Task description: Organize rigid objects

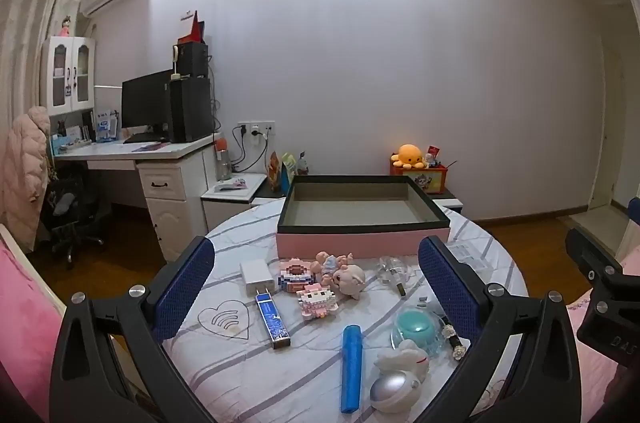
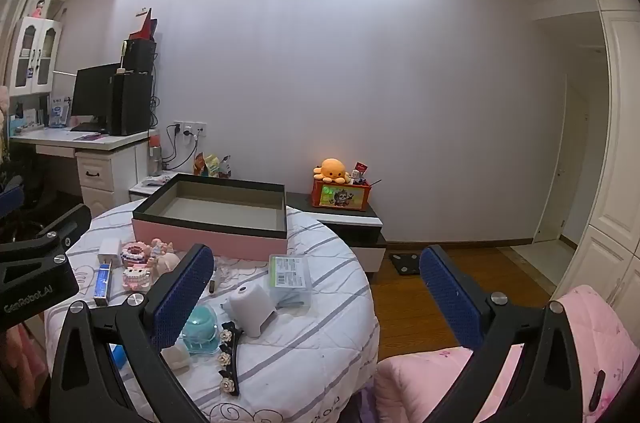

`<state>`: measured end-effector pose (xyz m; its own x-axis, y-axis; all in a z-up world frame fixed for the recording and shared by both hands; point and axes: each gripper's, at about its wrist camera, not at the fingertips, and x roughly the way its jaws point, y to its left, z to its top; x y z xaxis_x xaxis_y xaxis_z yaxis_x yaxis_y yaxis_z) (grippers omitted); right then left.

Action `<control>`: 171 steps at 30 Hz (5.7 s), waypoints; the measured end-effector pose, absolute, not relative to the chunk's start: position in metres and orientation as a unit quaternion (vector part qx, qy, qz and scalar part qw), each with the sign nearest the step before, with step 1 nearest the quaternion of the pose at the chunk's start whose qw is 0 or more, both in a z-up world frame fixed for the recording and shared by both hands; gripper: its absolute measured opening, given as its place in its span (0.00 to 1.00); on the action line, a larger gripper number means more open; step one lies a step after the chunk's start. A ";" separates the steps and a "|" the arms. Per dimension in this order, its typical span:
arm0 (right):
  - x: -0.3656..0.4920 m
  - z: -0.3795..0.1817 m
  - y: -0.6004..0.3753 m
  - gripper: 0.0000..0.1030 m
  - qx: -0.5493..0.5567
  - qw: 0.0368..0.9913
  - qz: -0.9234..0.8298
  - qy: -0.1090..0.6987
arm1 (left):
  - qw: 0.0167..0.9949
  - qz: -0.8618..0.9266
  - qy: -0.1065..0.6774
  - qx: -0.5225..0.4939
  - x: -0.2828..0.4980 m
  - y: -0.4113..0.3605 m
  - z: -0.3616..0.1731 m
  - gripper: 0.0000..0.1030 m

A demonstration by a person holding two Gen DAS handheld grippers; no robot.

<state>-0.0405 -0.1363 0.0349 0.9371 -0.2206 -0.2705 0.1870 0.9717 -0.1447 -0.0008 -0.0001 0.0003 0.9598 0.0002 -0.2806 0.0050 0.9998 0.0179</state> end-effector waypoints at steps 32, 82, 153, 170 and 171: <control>-0.038 0.036 -0.137 1.00 -0.047 0.983 -0.090 0.150 | 0.994 0.002 0.109 0.032 -0.012 -0.006 0.010 1.00; -0.036 0.031 -0.136 1.00 -0.047 0.982 -0.082 0.166 | 0.994 0.009 0.104 0.041 -0.014 -0.003 0.004 1.00; -0.002 -0.044 -0.115 1.00 -0.083 0.943 -0.056 0.318 | 0.958 0.009 0.283 0.055 0.023 0.005 -0.082 1.00; 0.074 -0.016 -0.161 1.00 -0.059 0.942 -0.115 0.309 | 0.948 0.070 0.306 0.056 0.116 0.054 -0.066 1.00; 0.080 -0.016 -0.165 1.00 -0.059 0.941 -0.120 0.311 | 0.946 0.074 0.310 0.056 0.124 0.057 -0.068 1.00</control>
<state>0.0805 -0.1645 -0.0164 0.7780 -0.2619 -0.5711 0.1880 0.9644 -0.1862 0.1236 0.0566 -0.0677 0.7974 0.1740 -0.5778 -0.1051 0.9829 0.1509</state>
